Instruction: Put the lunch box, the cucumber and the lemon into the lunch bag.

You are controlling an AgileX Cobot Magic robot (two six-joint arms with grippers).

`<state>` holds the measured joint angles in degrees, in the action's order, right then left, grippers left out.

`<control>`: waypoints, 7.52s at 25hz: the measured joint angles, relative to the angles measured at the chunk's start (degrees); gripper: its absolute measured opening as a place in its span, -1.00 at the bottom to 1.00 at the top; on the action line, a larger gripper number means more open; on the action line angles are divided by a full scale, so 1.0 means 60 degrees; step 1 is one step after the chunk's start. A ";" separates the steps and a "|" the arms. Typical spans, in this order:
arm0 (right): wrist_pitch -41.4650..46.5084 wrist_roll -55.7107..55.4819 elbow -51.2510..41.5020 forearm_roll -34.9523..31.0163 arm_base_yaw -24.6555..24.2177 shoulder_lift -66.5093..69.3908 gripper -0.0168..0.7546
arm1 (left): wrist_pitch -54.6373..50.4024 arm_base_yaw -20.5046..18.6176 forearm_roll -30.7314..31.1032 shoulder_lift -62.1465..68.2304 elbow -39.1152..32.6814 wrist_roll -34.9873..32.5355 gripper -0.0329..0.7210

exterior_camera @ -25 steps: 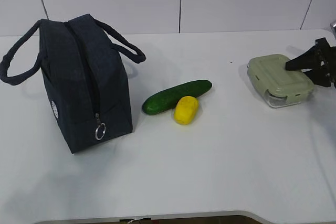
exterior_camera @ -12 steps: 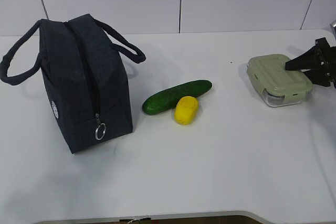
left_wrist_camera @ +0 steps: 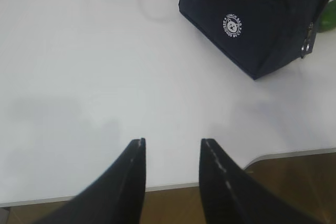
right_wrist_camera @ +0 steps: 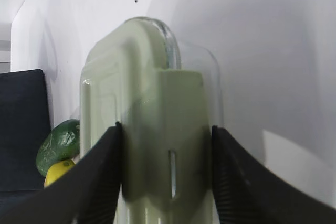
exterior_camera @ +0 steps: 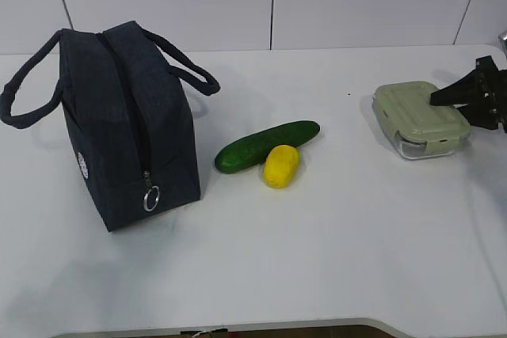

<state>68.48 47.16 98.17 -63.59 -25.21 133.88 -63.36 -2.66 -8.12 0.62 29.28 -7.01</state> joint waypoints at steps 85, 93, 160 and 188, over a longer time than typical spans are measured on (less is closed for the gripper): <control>0.0079 -0.1419 0.2262 -0.1899 0.4619 -0.2055 0.01 | 0.2944 0.0000 -0.8119 1.1526 0.3391 -0.2416 0.37; 0.0079 -0.1435 0.2280 -0.2217 0.4991 -0.2055 0.01 | 0.2970 0.0192 -0.9004 1.2364 0.3466 -0.3306 0.37; -0.3919 0.0600 0.2280 -0.0513 0.8010 -0.1133 0.01 | 0.4539 0.1892 -1.0721 1.3594 0.3472 -0.4814 -0.94; -0.4557 0.3217 0.2280 0.2903 0.9782 -0.0786 0.01 | 0.4170 0.1892 -1.0695 1.3594 0.3472 -0.5076 -0.94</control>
<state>41.14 66.46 111.84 -46.17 33.49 129.16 -38.34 8.70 -72.28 82.18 50.11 -37.46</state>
